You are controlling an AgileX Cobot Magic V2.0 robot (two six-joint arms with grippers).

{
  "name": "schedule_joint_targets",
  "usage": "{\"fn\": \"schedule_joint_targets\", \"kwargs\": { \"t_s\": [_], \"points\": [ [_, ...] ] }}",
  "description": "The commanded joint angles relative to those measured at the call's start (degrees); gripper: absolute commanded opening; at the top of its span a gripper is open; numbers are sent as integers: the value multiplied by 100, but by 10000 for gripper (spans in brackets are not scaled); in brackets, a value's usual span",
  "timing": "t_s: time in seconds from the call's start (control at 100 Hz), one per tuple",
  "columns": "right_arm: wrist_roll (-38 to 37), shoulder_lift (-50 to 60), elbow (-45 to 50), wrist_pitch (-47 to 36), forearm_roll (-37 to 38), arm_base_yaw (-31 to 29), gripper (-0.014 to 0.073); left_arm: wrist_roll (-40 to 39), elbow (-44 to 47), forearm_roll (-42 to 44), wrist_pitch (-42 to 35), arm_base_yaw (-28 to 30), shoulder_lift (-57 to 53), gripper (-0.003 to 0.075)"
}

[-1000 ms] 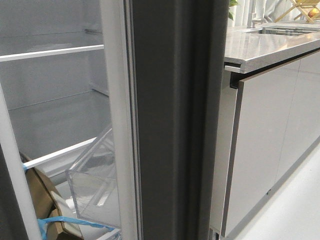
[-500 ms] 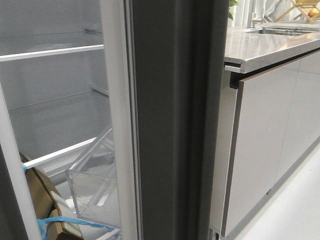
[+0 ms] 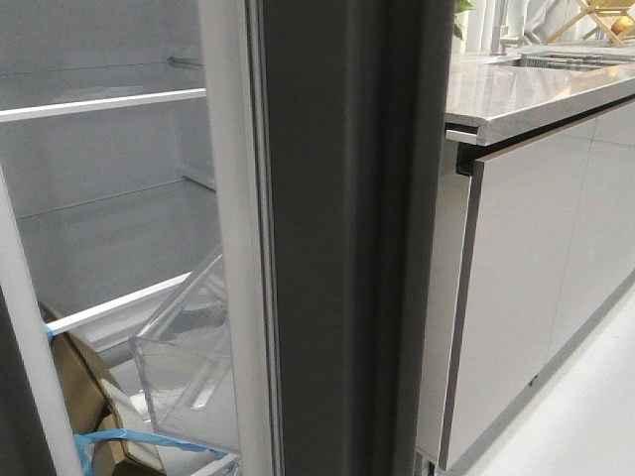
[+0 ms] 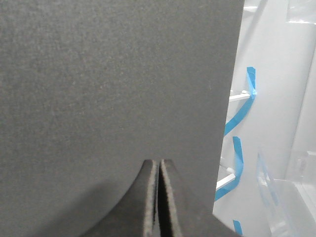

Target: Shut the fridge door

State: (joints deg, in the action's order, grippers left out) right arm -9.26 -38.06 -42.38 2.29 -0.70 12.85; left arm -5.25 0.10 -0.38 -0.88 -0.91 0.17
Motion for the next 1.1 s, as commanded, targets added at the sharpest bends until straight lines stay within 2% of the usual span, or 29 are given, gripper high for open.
{"fn": "schedule_joint_targets", "kwargs": {
  "t_s": [0.0, 0.08, 0.22, 0.41, 0.62, 0.83, 1.09],
  "points": [
    [-5, -210, -406, -284, -567, 114, -76, -20, 160, -9, -440, -46, 109, -21],
    [-5, -373, -620, -229, -1333, 162, -76, -20, 160, -9, -440, -46, 109, -21],
    [-5, -647, -1021, 225, -1989, 162, -76, -20, 160, -9, -440, -46, 109, -21],
    [5, -1122, -1671, 917, -2636, 162, -76, -20, 160, -9, -440, -46, 109, -21],
    [173, -1669, -2461, 1619, -3027, 162, -76, -20, 160, -9, -440, -46, 109, -21],
    [926, -2030, -3115, 2062, -4064, 162, -76, -20, 160, -9, -440, -46, 109, -21],
    [1516, -2274, -3439, 2435, -4669, 162, -76, -20, 160, -9, -440, -46, 109, -21]
  ]
}}
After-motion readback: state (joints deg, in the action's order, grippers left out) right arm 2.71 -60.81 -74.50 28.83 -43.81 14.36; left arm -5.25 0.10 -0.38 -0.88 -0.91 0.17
